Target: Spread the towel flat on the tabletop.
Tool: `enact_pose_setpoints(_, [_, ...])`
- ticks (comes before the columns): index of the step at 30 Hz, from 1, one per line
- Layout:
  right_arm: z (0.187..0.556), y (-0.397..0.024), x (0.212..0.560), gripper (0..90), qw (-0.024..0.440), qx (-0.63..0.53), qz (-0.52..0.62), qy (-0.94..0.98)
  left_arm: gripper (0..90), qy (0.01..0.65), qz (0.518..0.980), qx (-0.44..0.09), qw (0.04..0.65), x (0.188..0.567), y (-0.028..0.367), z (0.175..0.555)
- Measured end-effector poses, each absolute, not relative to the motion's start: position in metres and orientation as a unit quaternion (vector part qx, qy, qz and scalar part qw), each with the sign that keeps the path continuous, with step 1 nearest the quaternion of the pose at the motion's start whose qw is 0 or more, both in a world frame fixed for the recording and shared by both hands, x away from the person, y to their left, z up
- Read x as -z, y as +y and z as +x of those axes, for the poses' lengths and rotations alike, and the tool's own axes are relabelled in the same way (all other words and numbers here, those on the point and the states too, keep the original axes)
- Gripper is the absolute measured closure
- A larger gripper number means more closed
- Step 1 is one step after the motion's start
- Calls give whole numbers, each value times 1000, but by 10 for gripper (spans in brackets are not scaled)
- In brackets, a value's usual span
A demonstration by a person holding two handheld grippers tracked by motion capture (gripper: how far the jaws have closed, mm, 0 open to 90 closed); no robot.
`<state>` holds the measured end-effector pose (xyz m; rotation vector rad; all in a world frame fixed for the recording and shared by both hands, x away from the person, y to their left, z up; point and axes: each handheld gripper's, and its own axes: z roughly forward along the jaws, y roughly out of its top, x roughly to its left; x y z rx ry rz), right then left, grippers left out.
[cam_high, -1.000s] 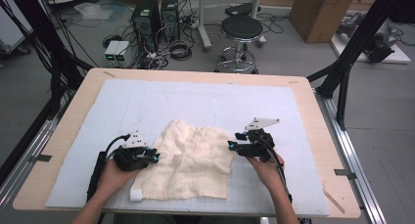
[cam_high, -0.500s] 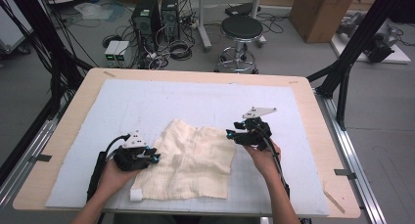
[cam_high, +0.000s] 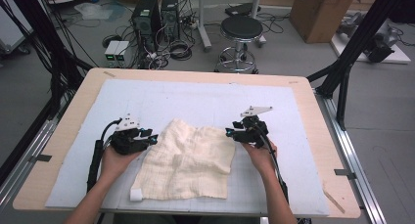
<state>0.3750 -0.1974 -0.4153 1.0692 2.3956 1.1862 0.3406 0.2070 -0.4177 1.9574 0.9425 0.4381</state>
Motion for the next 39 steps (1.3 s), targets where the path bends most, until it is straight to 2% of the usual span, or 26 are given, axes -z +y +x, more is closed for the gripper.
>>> enact_pose_setpoints(11, [382, -202, 427, 568, 110, -386, 386, 831, 656, 380, 810, -157, 418, 421, 175, 389])
enact_pose_setpoints(19, [383, -204, 429, 587, 97, -385, 390, 831, 623, 385, 827, -129, 389, 431, 157, 406])
enact_pose_setpoints(23, [382, -197, 434, 619, 82, -371, 382, 843, 697, 383, 835, -138, 369, 436, 153, 406])
enact_pose_setpoints(26, [381, -193, 437, 669, 82, -370, 372, 848, 805, 380, 837, -149, 364, 435, 152, 405])
enact_pose_setpoints(29, [377, -190, 437, 718, 81, -373, 364, 850, 874, 377, 840, -151, 358, 434, 152, 403])
enact_pose_setpoints(31, [375, -187, 436, 803, 84, -375, 350, 854, 884, 375, 844, -153, 352, 432, 155, 401])
enact_pose_setpoints(33, [371, -184, 434, 851, 91, -370, 341, 859, 886, 373, 844, -157, 353, 428, 158, 398])
enact_pose_setpoints(39, [364, -184, 418, 871, 130, -384, 329, 853, 887, 385, 826, -159, 379, 412, 176, 391])
